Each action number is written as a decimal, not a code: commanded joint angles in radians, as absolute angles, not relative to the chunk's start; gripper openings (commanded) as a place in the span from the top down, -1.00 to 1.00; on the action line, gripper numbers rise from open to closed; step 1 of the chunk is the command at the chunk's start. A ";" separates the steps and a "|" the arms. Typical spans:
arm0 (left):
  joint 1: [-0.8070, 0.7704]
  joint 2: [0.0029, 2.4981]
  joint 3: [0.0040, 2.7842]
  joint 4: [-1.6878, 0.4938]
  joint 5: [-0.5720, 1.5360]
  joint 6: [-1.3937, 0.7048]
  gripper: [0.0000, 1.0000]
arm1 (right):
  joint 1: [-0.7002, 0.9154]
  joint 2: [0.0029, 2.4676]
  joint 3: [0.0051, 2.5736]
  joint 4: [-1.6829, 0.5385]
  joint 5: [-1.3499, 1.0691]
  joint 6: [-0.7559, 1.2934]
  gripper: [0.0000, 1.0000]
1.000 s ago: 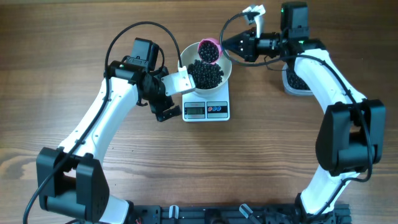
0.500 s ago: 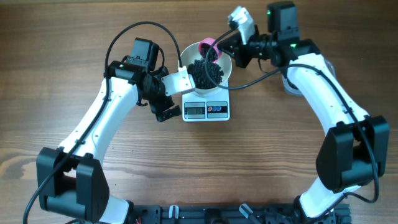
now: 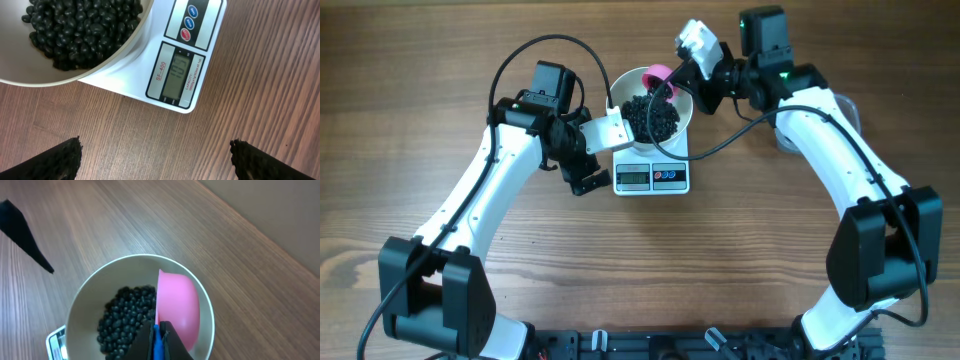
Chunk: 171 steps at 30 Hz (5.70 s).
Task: Scoop item into bowl and weigh 150g on scale
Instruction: 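Tip the scoop to pour the beans into the white bowl, then move the empty scoop back right into the bean tub, then drag the pink scoop through the beans in the tub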
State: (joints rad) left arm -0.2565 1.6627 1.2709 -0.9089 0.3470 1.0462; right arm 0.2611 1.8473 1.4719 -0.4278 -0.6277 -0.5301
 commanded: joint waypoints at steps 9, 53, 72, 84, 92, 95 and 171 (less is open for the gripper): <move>-0.255 1.666 1.275 -0.910 0.370 1.063 -1.00 | 0.265 1.825 1.494 -0.476 -0.659 -0.697 0.91; -0.255 1.666 1.275 -0.910 0.370 1.063 -1.00 | 0.157 1.712 1.494 -0.241 -0.757 -0.057 0.91; -0.255 1.666 1.275 -0.910 0.370 1.063 -1.00 | -0.411 1.678 1.478 -0.709 -0.517 -0.027 0.91; -0.255 1.666 1.275 -0.910 0.370 1.063 -1.00 | -0.397 1.779 1.477 -0.700 -0.378 -0.118 0.91; -0.255 1.666 1.275 -0.910 0.370 1.063 -1.00 | -0.396 1.779 1.477 -0.869 -0.390 -0.102 0.91; -0.255 1.666 1.275 -0.910 0.370 1.063 -1.00 | -0.396 1.779 1.477 -0.901 -0.389 -0.102 0.90; -0.255 1.666 1.275 -0.910 0.370 1.063 -1.00 | -0.396 1.875 1.465 -0.892 -0.315 0.474 0.53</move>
